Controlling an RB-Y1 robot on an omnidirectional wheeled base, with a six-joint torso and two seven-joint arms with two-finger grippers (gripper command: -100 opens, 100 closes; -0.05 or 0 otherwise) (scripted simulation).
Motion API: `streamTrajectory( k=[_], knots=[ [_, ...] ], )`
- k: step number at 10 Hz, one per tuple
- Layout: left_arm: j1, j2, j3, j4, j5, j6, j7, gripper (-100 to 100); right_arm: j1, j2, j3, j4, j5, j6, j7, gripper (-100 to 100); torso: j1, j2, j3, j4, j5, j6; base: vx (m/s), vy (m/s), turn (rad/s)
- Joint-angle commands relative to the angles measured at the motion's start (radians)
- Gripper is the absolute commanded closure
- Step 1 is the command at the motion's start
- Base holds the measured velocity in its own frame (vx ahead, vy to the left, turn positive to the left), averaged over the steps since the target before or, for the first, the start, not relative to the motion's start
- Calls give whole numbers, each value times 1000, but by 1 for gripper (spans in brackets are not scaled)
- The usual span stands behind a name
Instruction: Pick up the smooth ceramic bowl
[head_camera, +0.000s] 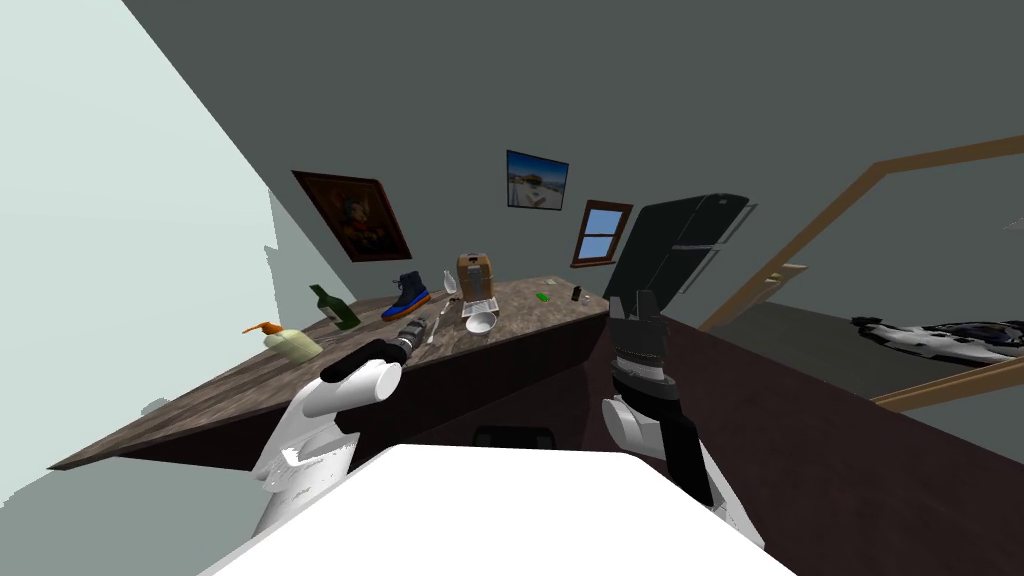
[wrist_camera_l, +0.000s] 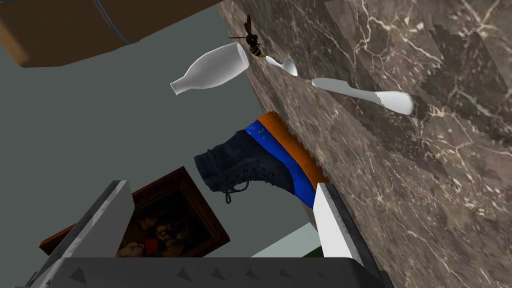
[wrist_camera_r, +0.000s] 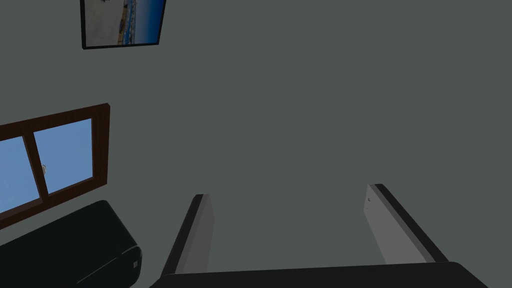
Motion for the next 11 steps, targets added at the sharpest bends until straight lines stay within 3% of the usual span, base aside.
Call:
streamTrajectory(
  k=[1, 11],
  knots=[
    [-8, -3, 3, 0, -1, 50, -4, -100, 0, 0, 0, 0, 0, 0, 0, 0, 0, 0, 0, 0, 0, 0, 36, -46, 6],
    [-66, -7, 38, 13, 15, 320, -34, -100, 0, 0, 0, 0, 0, 0, 0, 0, 0, -1, 0, 0, 0, 0, 43, -44, -3]
  ],
)
